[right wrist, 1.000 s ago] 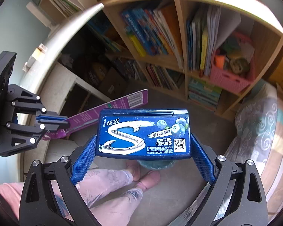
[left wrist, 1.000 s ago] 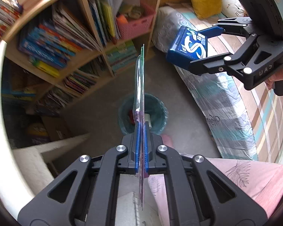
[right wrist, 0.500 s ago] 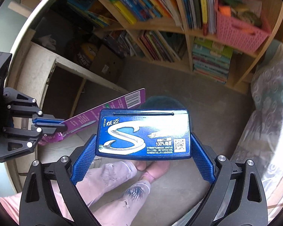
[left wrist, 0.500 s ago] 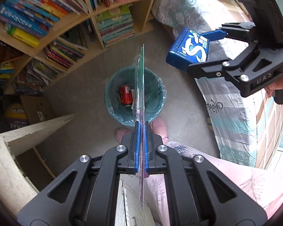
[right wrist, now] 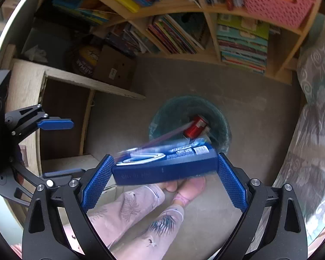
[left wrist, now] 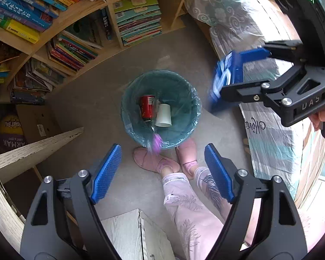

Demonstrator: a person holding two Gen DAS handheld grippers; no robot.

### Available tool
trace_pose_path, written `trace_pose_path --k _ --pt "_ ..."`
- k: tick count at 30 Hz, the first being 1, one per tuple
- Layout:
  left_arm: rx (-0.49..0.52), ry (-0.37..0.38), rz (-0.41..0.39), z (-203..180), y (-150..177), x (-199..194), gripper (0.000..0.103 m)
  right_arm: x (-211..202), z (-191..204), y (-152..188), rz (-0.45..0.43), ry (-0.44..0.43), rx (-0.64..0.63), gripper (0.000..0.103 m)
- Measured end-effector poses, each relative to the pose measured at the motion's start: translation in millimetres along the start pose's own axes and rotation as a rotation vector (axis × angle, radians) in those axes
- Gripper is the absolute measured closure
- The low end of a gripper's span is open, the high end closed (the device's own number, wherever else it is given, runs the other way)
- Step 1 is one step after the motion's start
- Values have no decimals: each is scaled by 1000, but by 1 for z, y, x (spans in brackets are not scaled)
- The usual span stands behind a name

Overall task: Collect trash
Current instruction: 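Open the left tool over the bin while the right tool releases the gum box, then return both tools from the bin to the desk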

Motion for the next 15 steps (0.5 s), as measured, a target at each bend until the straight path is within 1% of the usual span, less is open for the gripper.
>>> trace_pose_path --k 4,9,11,15 --pt "3 -14 -1 3 -1 -2 27 -4 -4 2 0 3 1 10" --pt "10 -7 5 2 -1 -1 27 -8 -5 1 -15 -20 1 10" --pt "7 -5 9 2 -1 1 27 -7 -5 -2 -10 -14 -5 10" --pt "-1 2 18 2 3 3 27 -9 -6 -7 -31 -25 20 10"
Point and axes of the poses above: each gripper's, at about its wrist camera, not at the fingertips, and x roughly the way its jaws point, z to its left, y to its underside, the point moved 6 cm from there along x, roughly the way its jaws point, and after that the axes turned 11 degrees about -y, right-handed, at the moved point
